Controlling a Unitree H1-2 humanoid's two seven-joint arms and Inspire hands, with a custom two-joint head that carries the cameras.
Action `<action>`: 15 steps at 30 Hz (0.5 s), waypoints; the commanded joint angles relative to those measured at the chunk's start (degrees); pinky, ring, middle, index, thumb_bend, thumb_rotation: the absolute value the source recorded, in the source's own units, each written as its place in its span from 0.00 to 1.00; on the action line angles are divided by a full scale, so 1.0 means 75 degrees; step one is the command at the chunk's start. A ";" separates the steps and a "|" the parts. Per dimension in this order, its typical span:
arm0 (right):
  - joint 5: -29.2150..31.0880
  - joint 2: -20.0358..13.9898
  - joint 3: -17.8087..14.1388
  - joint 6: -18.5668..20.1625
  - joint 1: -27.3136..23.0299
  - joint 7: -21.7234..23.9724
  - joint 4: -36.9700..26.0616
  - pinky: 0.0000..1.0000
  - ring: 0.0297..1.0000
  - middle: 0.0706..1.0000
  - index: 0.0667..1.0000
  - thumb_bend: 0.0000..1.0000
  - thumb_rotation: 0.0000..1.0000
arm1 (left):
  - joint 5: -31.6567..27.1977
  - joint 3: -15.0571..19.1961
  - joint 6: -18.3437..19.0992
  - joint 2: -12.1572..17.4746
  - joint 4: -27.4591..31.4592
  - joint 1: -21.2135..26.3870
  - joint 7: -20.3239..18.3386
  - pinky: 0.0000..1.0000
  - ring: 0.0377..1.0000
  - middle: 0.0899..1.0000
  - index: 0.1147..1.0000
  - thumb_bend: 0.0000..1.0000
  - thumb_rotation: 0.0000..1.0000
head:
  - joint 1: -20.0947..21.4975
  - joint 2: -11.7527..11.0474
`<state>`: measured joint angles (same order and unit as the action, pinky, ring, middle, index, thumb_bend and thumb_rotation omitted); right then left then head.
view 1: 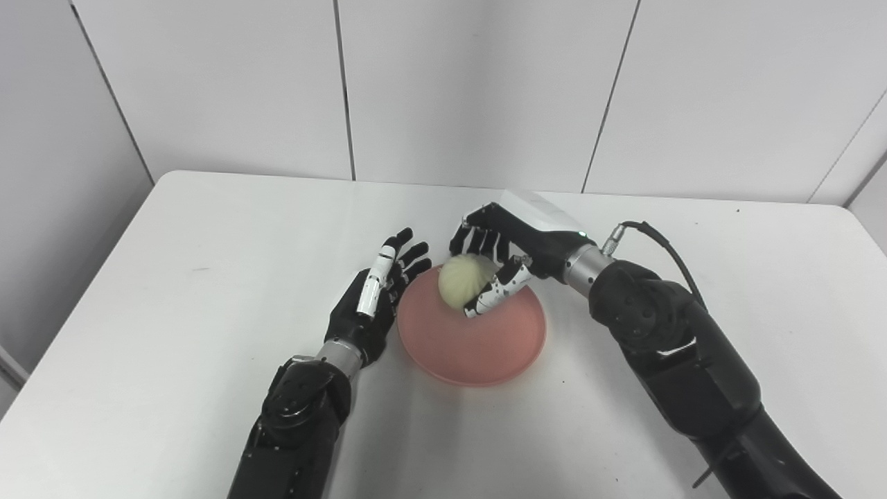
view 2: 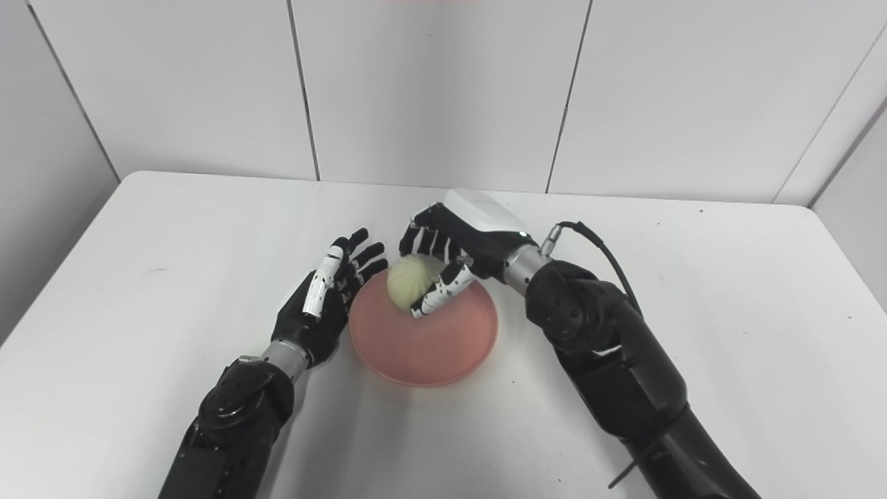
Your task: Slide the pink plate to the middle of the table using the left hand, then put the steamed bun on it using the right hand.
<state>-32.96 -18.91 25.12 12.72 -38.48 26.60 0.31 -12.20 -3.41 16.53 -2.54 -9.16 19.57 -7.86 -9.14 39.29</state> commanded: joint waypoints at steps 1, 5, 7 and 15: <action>-0.0290 -0.0025 0.0055 -0.0409 -0.0202 -0.0277 0.0118 0.36 0.41 0.40 0.49 0.52 0.00 | 0.0094 -0.0083 0.0540 -0.0028 -0.0271 -0.0183 0.0012 0.96 0.92 0.93 0.95 0.38 1.00 | -0.0022 -0.0013; -0.0311 0.0057 0.0098 -0.0547 -0.0169 -0.0302 0.0405 0.37 0.43 0.40 0.49 0.52 0.00 | 0.0106 -0.0078 0.0521 -0.0039 -0.0308 -0.0175 0.0028 0.95 0.91 0.92 0.94 0.38 1.00 | -0.0036 -0.0029; -0.0268 0.0124 0.0135 -0.0665 -0.0136 -0.0317 0.0601 0.36 0.42 0.40 0.50 0.52 0.00 | 0.0119 -0.0088 0.0494 -0.0047 -0.0334 -0.0170 0.0026 0.95 0.91 0.92 0.94 0.39 1.00 | -0.0048 -0.0022; -0.0725 0.0212 0.0510 -0.0524 -0.0128 -0.0015 0.0809 0.30 0.36 0.36 0.49 0.52 0.00 | 0.0167 -0.0103 0.0495 -0.0093 -0.0332 -0.0167 0.0091 0.95 0.91 0.92 0.94 0.39 1.00 | -0.0071 -0.0001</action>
<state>-37.53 -17.29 29.07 9.25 -37.46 26.37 7.60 -12.11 -3.41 16.53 -2.71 -9.31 19.67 -7.75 -9.67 39.29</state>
